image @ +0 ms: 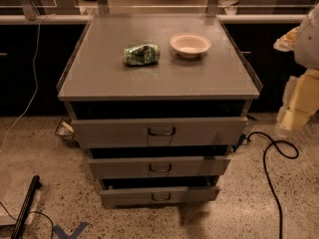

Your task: Open top drawer

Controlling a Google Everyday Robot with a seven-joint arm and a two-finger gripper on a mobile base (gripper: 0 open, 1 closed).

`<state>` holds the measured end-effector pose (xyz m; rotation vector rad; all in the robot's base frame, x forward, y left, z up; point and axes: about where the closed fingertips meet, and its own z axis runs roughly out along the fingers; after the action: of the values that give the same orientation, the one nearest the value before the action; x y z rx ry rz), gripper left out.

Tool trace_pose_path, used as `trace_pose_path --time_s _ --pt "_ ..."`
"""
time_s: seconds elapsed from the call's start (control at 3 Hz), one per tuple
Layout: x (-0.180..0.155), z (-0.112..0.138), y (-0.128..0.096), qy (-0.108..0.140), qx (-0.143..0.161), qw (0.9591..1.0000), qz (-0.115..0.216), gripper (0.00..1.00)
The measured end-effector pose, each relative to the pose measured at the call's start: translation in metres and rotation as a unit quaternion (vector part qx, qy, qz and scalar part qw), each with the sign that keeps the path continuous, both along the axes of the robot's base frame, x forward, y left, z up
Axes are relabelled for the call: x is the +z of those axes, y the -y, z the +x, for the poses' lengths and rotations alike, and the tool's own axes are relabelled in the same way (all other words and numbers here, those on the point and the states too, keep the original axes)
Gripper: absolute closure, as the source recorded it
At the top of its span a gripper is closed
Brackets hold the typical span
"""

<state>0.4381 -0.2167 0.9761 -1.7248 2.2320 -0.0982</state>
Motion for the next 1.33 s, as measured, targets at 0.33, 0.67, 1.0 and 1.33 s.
trace_pose_path --time_s 0.33,0.67,1.0,1.33 --pt "0.002 -0.001 -0.002 0.008 -0.005 0.9999 -0.004 0.0" --pt "-0.019 -0.009 -0.003 0.007 -0.017 0.9992 0.035 0.0" --pt "-0.045 -0.015 -0.005 0.008 -0.017 0.997 0.075 0.0" --pt "-0.096 -0.006 0.014 0.02 -0.01 0.9827 0.184 0.0"
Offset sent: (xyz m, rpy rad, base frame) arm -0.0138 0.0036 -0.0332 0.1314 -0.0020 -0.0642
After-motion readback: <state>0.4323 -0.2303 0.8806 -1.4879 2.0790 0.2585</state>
